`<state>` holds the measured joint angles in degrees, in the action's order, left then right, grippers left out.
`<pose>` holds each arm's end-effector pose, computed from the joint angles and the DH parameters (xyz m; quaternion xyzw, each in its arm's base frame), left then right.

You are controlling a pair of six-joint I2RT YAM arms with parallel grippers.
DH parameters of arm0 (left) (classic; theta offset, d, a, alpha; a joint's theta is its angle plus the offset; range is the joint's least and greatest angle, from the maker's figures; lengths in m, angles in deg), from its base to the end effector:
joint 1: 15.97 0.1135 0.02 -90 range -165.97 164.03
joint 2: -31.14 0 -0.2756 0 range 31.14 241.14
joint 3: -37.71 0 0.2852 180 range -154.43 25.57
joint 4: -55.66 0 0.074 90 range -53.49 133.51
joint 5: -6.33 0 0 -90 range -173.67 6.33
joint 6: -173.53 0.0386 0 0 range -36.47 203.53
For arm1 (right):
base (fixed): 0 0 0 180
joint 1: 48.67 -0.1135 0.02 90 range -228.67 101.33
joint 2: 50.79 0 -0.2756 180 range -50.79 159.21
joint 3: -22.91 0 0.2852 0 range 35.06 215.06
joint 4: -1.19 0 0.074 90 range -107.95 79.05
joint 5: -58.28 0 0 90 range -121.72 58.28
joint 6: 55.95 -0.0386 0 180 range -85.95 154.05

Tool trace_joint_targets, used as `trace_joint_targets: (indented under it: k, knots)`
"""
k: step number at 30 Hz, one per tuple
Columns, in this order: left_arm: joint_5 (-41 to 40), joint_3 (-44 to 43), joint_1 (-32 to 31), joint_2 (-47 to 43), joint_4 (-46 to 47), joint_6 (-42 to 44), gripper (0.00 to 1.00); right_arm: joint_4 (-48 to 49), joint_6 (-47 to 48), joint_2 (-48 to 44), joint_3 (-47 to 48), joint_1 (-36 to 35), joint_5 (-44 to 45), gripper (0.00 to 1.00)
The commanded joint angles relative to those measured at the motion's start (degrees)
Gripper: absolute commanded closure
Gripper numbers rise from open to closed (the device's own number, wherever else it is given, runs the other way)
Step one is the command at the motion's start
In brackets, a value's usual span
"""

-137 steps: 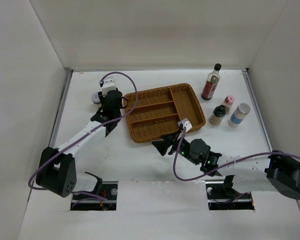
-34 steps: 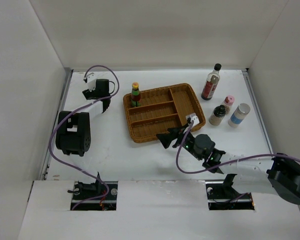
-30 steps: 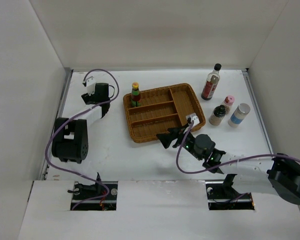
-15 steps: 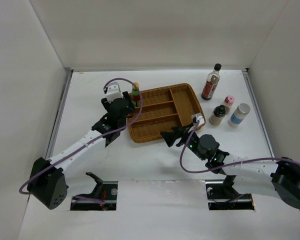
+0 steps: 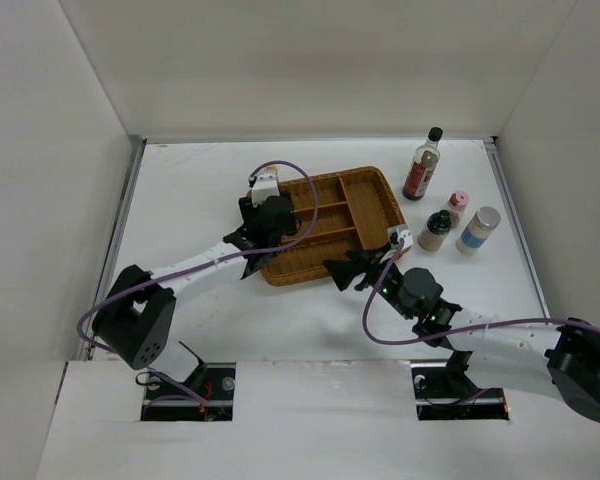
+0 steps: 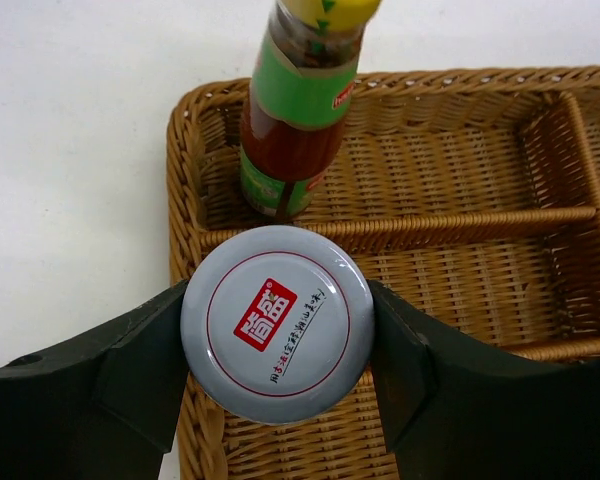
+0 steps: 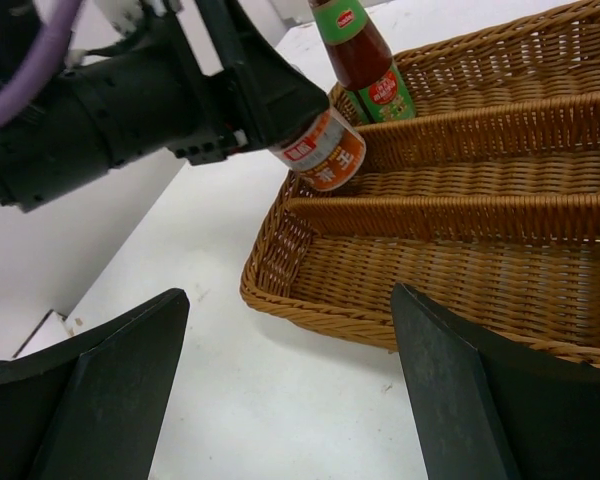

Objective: Organize the condiment bottles

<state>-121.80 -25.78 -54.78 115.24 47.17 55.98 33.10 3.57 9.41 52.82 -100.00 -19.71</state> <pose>0.2875 -0.2007 0.2365 -0.0848 0.8271 -0.0265 0.5550 0.1569 0.1832 0.2120 -0.0517 0.6953 0.4118 0.5867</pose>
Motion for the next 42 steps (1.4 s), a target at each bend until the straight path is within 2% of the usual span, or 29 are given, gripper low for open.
trace_joint_targets:
  k: [1,6,11,16,18,21,22,23,25,27,29,32,34,38,42]
  knots:
    - [0.4,-4.8,0.0,0.8,7.9,0.0,0.61,2.4,-0.7,-1.1,-0.4,0.3,0.4,0.11]
    - [1.1,-4.2,-0.4,4.8,8.6,-0.3,0.59,2.4,-0.5,-1.2,-0.5,0.4,0.6,0.11]
    - [1.1,-2.1,-0.4,6.9,9.3,-0.7,0.50,2.4,-0.5,-1.2,-0.5,0.4,0.7,0.12]
    - [1.1,-1.0,-0.7,6.7,9.8,-0.6,0.30,1.9,0.0,-1.7,-0.5,0.5,1.1,0.12]
    - [1.2,-0.7,-0.9,5.8,9.8,-0.4,0.17,1.6,0.2,-1.8,-0.6,0.8,1.3,0.12]
    - [1.7,0.2,-1.1,3.2,9.8,-0.2,0.07,0.9,0.7,-2.3,-0.5,1.2,1.8,0.14]
    - [1.7,0.7,-1.1,1.8,9.8,-0.2,0.02,0.6,0.8,-2.5,-0.4,1.2,1.8,0.17]
    - [1.8,1.3,-1.2,0.2,9.9,-0.2,0.00,0.0,1.1,-2.8,-0.2,1.4,1.8,0.22]
    - [1.8,3.3,-1.4,-3.7,10.6,-0.2,0.00,-2.6,1.4,-4.0,1.0,1.6,1.9,0.38]
    - [1.9,6.5,-1.8,-9.0,12.3,-0.4,0.00,-6.6,1.4,-5.4,3.2,1.9,2.0,0.59]
    - [1.1,11.2,-2.2,-15.3,15.7,-0.4,0.00,-12.0,1.7,-6.1,6.9,2.3,3.0,0.73]
    - [-2.3,19.7,-2.7,-25.8,20.5,-1.0,0.00,-21.2,3.2,-6.2,14.5,4.3,5.5,0.81]
    - [-6.6,24.6,-3.0,-32.7,21.3,-1.0,0.00,-26.4,5.2,-4.7,20.2,7.4,7.4,0.80]
    - [-11.7,32.6,-0.7,-44.5,20.8,-1.1,0.00,-34.5,9.2,0.7,30.4,17.6,9.0,0.66]
    - [-11.1,38.9,2.4,-51.2,20.7,-3.4,0.00,-41.1,12.0,8.3,40.8,30.9,10.5,0.35]
